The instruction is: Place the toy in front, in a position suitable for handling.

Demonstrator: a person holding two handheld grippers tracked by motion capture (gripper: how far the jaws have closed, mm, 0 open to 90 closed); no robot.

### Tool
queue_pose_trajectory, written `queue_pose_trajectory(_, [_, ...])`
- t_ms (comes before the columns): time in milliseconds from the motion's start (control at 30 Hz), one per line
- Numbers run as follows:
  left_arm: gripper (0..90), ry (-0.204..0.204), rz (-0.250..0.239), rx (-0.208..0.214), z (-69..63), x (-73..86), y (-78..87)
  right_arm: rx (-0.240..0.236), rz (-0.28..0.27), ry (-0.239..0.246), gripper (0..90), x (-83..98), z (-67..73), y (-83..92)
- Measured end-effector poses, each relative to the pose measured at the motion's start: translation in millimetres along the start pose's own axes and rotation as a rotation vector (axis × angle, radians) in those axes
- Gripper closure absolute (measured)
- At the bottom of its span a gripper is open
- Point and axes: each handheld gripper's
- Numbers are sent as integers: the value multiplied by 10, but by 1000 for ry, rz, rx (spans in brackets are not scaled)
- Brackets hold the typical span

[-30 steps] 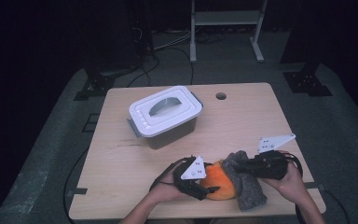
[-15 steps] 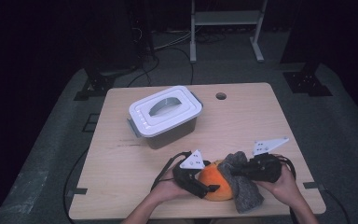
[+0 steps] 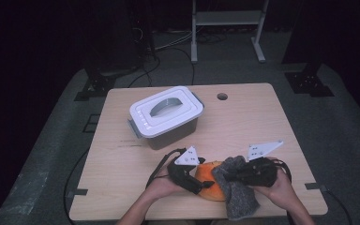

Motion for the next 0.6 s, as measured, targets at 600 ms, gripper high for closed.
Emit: queue_pose_trajectory(600, [110, 18, 55, 39, -105, -62, -84, 4, -3, -37, 804, 94, -144, 92])
Point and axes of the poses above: each handheld gripper's, and its own axes: y roughly backward along the jaws, x roughly out of its underside, z roughly to its left
